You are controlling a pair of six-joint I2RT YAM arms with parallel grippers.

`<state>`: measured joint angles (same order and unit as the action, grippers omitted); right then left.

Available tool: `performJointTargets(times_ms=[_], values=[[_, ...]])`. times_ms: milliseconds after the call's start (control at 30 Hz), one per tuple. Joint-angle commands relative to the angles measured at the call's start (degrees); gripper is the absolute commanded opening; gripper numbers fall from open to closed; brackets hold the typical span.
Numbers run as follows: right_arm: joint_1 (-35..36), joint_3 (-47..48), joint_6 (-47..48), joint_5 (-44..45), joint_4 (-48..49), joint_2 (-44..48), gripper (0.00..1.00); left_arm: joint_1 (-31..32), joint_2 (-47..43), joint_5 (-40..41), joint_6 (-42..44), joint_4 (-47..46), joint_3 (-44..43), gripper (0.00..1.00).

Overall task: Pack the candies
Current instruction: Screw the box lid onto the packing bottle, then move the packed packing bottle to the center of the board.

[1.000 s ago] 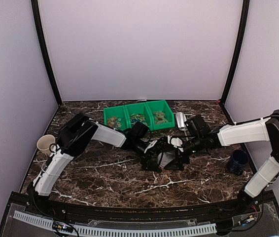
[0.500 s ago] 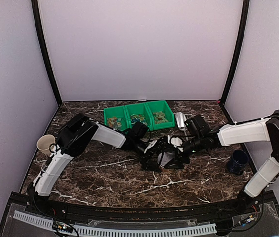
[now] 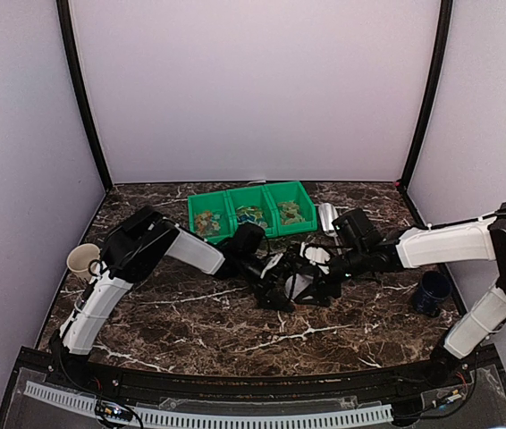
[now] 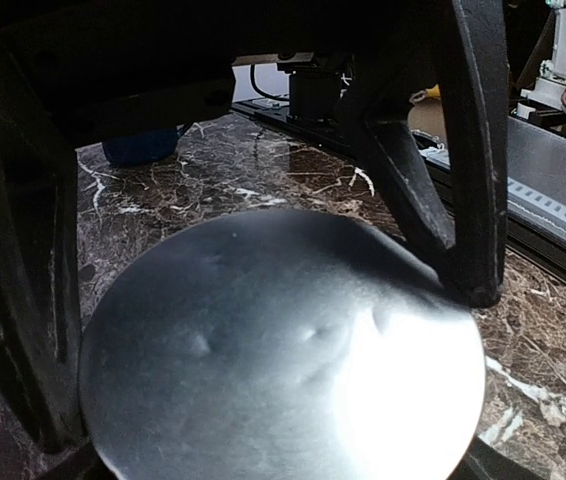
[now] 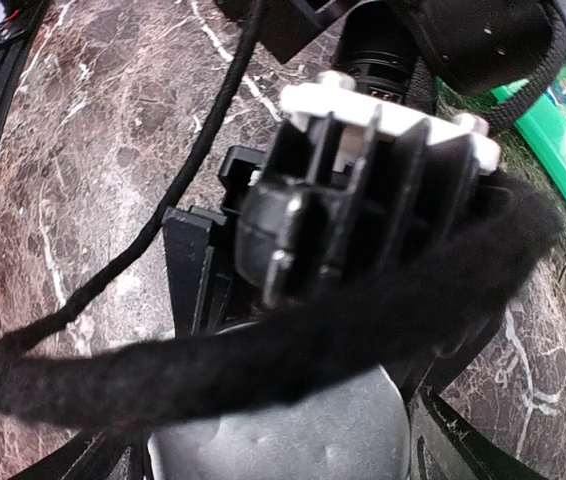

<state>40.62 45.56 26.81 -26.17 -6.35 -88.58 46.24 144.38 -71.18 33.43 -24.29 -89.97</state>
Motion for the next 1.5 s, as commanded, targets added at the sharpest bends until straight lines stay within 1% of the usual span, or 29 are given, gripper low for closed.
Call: performJointTargets(times_ms=[0, 133, 367, 467, 567, 600, 700, 833, 1033, 1200, 1233, 1400, 1467], values=[[0.99, -1.92, -14.23, 12.08, 2.95, -0.28, 0.84, 0.48, 5.49, 19.23, -11.39, 3.26, 4.48, 0.86], [1.83, -1.86, -18.28, 16.89, 2.44, -0.62, 0.83, 0.46, 5.48, 21.46, -14.12, 1.12, 4.69, 0.86], [3.66, -4.04, -21.89, 20.56, 4.33, 0.83, 0.84, 0.44, 5.18, 23.46, -15.48, -0.55, 5.66, 0.86], [3.8, -3.28, -21.96, 20.11, 3.5, 1.91, 0.87, 0.43, 4.98, 22.9, -15.16, -0.84, 6.17, 0.86], [3.7, -0.12, -21.48, 24.5, -0.35, 2.79, 0.94, 0.46, 4.65, 22.92, -14.84, -0.78, 6.54, 0.86], [3.74, 1.09, -21.16, 26.05, -1.82, 3.1, 0.98, 0.39, 4.54, 23.22, -14.87, -0.72, 6.67, 0.86], [3.6, 3.6, -21.12, 30.46, -4.68, 4.53, 0.97, 0.11, 3.66, 24.99, -16.11, -2.6, 8.38, 0.86], [2.58, 4.27, -22.86, 33.43, -6.2, 7.96, 0.97, -0.58, 2.0, 28.24, -18.64, -5.44, 11.32, 0.86], [-0.19, 4.23, -26.98, 36.98, -8.23, 12.92, 0.97, -1.27, -2.68, 40.37, -23.32, -10.15, 18.21, 0.87], [-2.7, 3.42, -28.75, 38.98, -8.16, 16.97, 0.97, -1.33, -7.07, 44.86, -25.74, -14.77, 24.95, 0.87], [-3.08, 3.4, -28.74, 39.0, -8.15, 17.57, 0.97, -1.4, -7.84, 45.62, -25.93, -14.39, 25.32, 0.88], [-4.2, 3.95, -28.13, 38.53, -8.74, 19.39, 0.97, -1.33, -10.41, 47.38, -25.83, -5.66, 24.53, 0.87], [-4.21, 3.93, -27.92, 38.48, -8.82, 19.93, 0.97, -1.33, -12.06, 47.78, -25.58, -4.22, 25.66, 0.87]])
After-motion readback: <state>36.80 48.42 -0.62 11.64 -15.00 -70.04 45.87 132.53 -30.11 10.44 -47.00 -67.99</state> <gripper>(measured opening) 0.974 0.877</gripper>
